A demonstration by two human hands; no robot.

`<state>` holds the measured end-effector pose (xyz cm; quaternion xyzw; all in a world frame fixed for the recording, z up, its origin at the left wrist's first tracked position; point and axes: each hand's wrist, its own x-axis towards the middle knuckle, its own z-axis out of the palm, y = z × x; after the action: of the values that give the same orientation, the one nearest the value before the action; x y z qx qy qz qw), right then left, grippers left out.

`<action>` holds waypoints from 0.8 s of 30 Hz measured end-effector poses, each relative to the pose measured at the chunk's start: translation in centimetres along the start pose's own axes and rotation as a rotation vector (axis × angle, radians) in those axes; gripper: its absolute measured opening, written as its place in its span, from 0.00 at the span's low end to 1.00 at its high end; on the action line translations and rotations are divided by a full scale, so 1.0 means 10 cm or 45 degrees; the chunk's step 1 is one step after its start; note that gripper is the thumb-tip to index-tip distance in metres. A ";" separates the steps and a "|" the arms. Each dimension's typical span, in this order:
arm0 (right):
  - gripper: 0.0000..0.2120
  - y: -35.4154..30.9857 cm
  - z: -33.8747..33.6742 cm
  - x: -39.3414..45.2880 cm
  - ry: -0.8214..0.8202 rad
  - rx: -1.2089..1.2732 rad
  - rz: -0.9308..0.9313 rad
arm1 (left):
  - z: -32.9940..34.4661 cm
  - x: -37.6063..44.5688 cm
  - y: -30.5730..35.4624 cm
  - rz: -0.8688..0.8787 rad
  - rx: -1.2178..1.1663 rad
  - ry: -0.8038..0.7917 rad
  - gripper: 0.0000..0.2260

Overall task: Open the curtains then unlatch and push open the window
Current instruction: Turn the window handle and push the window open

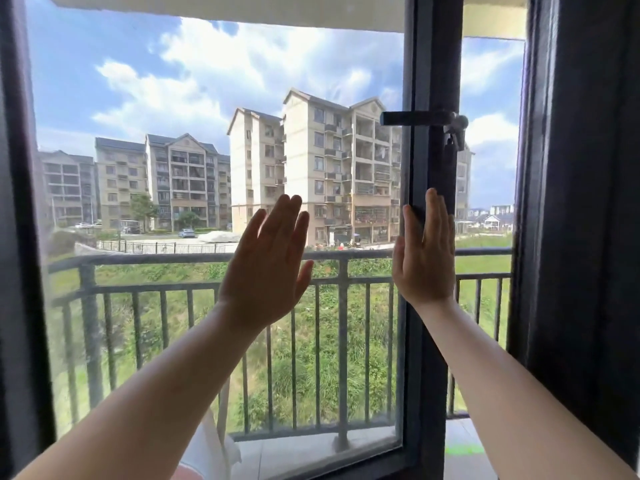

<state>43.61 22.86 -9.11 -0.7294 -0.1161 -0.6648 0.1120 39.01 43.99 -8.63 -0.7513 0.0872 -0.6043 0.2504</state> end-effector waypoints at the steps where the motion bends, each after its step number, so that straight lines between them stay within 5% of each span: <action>1: 0.18 0.00 0.00 0.00 -0.002 0.008 -0.001 | -0.01 0.01 -0.01 0.005 -0.011 0.003 0.26; 5: 0.23 -0.03 -0.05 -0.09 -0.003 0.160 0.143 | -0.09 0.02 0.00 -0.005 -0.126 -0.033 0.25; 13: 0.38 -0.18 -0.07 -0.80 -0.083 0.317 1.050 | -0.17 -0.57 0.17 0.112 -0.292 -0.108 0.26; 24: 0.27 -0.11 0.11 -0.89 0.147 0.145 0.924 | 0.07 -0.81 0.05 0.251 -0.062 -0.081 0.26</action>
<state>43.50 24.02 -18.02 -0.6769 0.1196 -0.6145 0.3872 37.70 47.29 -15.96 -0.7637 0.1674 -0.5503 0.2931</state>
